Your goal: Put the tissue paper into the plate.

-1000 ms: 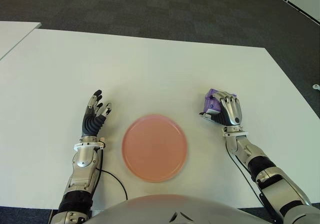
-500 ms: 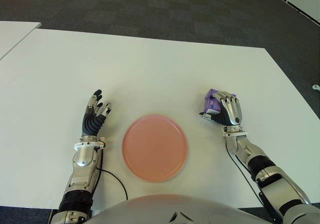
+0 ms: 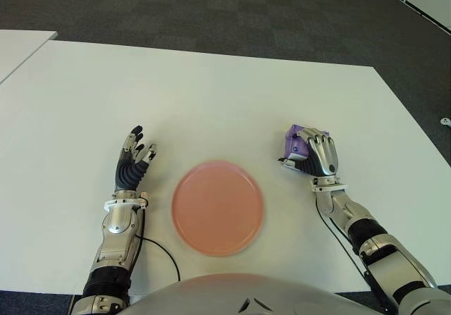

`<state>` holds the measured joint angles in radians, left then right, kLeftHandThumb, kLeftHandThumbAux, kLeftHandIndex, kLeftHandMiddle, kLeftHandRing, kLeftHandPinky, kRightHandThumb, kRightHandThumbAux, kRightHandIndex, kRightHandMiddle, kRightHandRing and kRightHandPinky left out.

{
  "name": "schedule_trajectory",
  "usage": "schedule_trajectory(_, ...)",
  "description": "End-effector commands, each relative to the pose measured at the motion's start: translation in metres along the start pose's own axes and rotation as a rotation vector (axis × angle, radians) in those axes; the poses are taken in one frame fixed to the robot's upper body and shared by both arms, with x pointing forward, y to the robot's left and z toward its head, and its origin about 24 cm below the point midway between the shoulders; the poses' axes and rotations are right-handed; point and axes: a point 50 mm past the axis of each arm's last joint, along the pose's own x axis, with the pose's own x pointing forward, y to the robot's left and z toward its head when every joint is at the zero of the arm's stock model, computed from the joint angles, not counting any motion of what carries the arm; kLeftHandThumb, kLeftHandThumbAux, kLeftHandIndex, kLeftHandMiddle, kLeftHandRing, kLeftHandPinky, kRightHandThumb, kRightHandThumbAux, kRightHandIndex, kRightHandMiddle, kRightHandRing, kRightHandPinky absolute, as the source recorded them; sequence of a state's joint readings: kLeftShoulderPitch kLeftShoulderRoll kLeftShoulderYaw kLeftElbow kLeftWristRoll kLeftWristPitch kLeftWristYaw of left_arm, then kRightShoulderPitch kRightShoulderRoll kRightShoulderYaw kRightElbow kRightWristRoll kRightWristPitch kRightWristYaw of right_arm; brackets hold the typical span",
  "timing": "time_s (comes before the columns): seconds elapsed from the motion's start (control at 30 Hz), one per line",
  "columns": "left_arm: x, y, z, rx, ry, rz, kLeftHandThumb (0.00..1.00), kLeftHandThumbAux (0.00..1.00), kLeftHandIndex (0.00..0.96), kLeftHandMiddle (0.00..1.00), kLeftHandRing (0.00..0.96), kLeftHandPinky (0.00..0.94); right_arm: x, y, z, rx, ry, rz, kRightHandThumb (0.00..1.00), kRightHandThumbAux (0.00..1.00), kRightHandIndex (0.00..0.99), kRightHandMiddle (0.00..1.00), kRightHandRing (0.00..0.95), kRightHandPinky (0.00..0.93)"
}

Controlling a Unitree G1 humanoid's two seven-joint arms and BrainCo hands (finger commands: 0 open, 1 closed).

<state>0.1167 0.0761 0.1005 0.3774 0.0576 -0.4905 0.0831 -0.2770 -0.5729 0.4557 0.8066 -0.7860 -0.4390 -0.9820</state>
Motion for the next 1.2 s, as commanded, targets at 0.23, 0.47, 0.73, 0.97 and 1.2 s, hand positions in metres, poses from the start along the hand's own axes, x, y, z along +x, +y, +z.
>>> schedule_trajectory(0.23,-0.011,-0.001,-0.023,0.007,0.128,0.008,0.000,0.567,0.000,0.000,0.000,0.000,0.030,-0.017,0.058,0.125,-0.128,-0.160,0.856,0.675,0.408,0.540,0.893,0.866)
schedule_trajectory(0.47,-0.008,-0.002,-0.023,0.009,0.130,0.003,0.000,0.570,0.000,0.000,0.000,0.000,0.054,-0.050,0.091,0.209,-0.265,-0.295,0.855,0.675,0.408,0.540,0.896,0.867)
schedule_trajectory(0.73,-0.005,-0.005,-0.024,0.009,0.126,-0.002,0.000,0.570,0.000,0.000,0.000,0.000,0.062,-0.060,0.113,0.214,-0.380,-0.369,0.852,0.677,0.402,0.540,0.889,0.859)
schedule_trajectory(0.97,-0.005,-0.007,-0.023,0.012,0.113,-0.005,0.000,0.575,0.000,0.000,0.000,0.000,0.070,-0.067,0.127,0.229,-0.456,-0.410,0.851,0.679,0.400,0.541,0.881,0.851)
schedule_trajectory(1.2,-0.007,-0.006,-0.024,0.013,0.118,0.006,0.000,0.582,0.000,0.000,0.000,0.000,0.076,-0.070,0.132,0.259,-0.506,-0.388,0.851,0.679,0.399,0.541,0.878,0.849)
